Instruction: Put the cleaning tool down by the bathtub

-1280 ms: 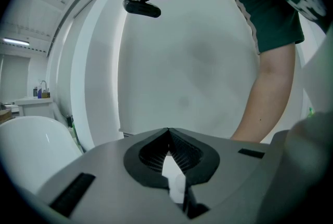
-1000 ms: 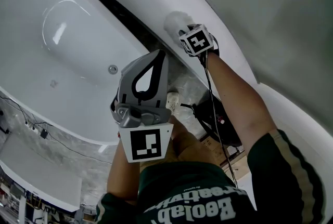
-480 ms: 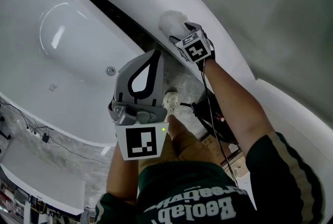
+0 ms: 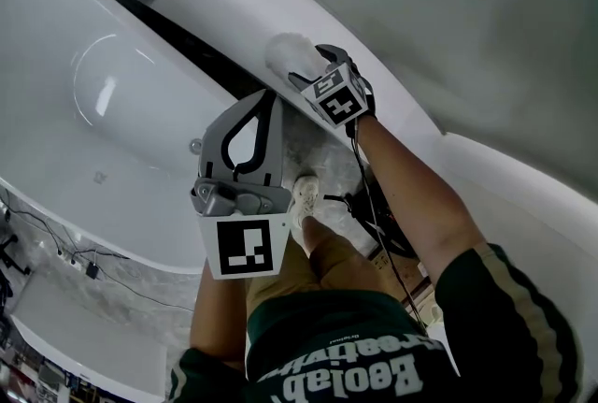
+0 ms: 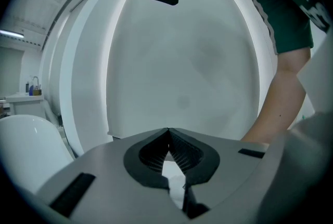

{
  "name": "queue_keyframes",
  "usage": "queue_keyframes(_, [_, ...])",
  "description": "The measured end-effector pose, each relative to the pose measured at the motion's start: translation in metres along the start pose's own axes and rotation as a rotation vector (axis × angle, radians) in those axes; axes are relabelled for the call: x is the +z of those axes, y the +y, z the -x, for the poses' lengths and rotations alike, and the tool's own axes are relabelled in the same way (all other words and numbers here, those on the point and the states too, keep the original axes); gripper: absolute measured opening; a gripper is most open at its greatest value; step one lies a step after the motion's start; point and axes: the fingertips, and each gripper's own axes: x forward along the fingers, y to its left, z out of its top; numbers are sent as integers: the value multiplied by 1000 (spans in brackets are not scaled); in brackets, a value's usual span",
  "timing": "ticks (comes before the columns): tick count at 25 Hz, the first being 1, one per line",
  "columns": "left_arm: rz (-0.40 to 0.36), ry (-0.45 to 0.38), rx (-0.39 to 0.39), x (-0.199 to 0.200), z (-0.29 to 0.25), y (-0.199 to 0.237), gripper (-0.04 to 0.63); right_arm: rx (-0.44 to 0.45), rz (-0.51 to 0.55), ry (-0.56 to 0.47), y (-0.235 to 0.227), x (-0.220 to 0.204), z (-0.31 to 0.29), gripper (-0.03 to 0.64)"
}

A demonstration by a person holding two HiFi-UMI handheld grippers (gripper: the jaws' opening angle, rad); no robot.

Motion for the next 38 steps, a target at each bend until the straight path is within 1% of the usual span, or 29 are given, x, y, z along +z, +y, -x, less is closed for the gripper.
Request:
queue_keyframes(6, [-47,-15,-27,24,1,-22,9,-46,-2,-122,-5,10,49,321])
queue_keyframes(10, [-91,-47,-32,54,7,-35,9,-81,-16,-209,1,24,100,321])
queue_keyframes(12, [-88,-51,-29,65,11,-36,9,-100,-16,-260,5,33,127,321])
queue_keyframes(14, [-93,-53,-27,73,12,-40,9,-132,-5,-303,5,38,151,321])
queue_keyframes(16, [-121,-68,-31,83,12,-51,9,-183,24,-338,2,39,178,321])
queue_keyframes(18, [-135,-86,-37,96,17,-66,9,-222,39,-381,3,38,209,321])
queue_keyframes(24, [-121,-108,-71,126,36,-118,9,-320,39,-534,10,36,317,324])
queue_keyframes(27, [-146,-136,-90,148,52,-142,9,-371,34,-647,15,42,378,323])
queue_keyframes(30, [-162,-159,-85,171,70,-158,9,-393,44,-755,25,50,437,324])
queue_keyframes(31, [-179,-165,-82,178,75,-162,9,-395,59,-787,29,53,453,322])
queue_keyframes(35, [-300,-183,-89,200,94,-188,9,-388,109,-885,52,52,505,322])
queue_keyframes(38, [-335,-207,-91,212,111,-214,9,-374,122,-962,67,39,541,322])
